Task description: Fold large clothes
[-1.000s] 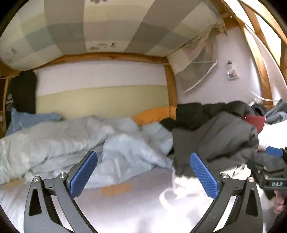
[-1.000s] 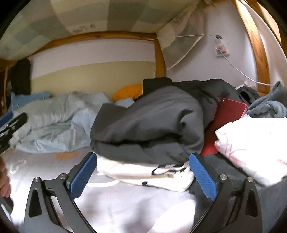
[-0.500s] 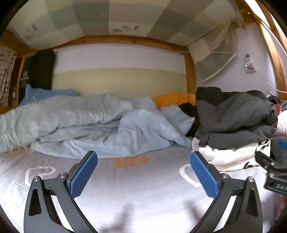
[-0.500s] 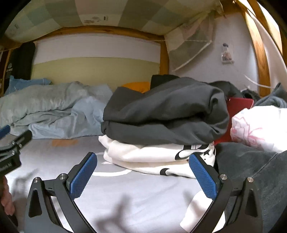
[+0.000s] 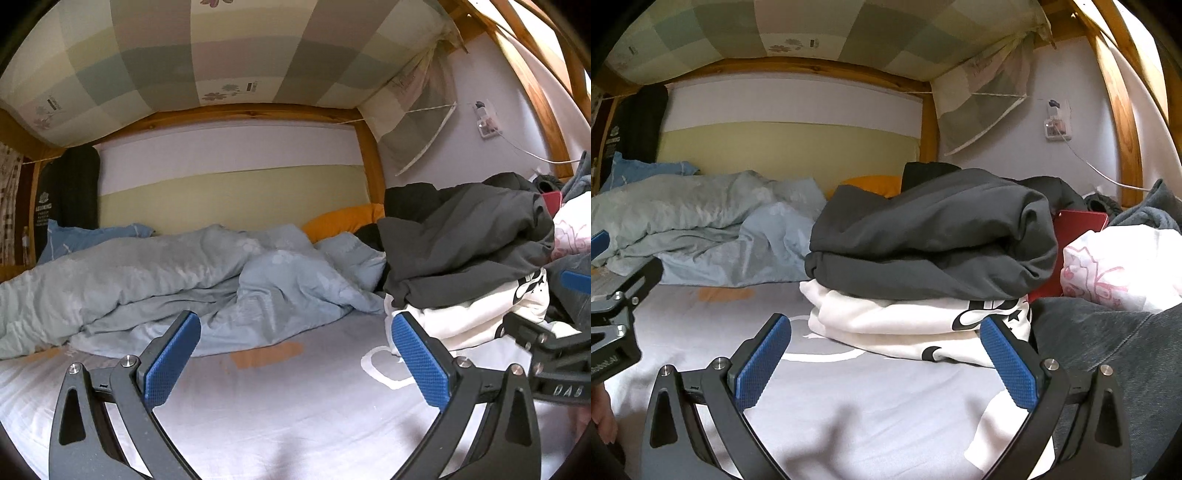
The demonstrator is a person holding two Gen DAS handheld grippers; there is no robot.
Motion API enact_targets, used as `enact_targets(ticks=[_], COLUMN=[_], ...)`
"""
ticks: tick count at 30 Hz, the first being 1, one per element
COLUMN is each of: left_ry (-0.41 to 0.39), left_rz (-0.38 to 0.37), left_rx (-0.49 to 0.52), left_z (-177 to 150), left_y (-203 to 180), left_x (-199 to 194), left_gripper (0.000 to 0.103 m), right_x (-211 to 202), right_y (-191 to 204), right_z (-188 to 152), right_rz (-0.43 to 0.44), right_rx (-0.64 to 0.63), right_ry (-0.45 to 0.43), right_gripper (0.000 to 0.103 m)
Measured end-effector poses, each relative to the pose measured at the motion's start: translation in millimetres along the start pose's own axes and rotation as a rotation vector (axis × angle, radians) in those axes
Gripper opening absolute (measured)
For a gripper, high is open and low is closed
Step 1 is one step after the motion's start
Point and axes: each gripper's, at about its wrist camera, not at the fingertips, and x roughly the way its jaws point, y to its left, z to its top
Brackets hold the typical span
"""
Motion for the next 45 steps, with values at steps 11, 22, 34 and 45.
enact_targets(ticks=[11, 22, 34, 45], left_ry=[-0.009, 0.021, 0.048, 0.059], left_rz=[0.014, 0.019, -0.016, -0.016], left_rx=[0.014, -0.029, 0.064, 0.052], left_z=[-0.5, -0.9, -2.8, -2.8], left_y=[-3.2, 7.2, -11.4, -11.1], left_x=[0.6, 7.1, 9.7, 11.0], left_gripper=[0.103, 0.103, 0.103, 0.103], right_x=[-9.2, -17.8, -16.1, -18.1], right_y=[4.7, 6.0, 5.7, 3.1], right_z=[1.1, 0.3, 0.8, 1.1], right_rz=[-0.040, -0.067, -0.065, -0.067], right_rx=[-0.017, -0.018, -0.014, -0.001], right_ry=[-0.042, -0.069, -0.060, -0.063], right_gripper=[0.103, 0.103, 0.103, 0.103])
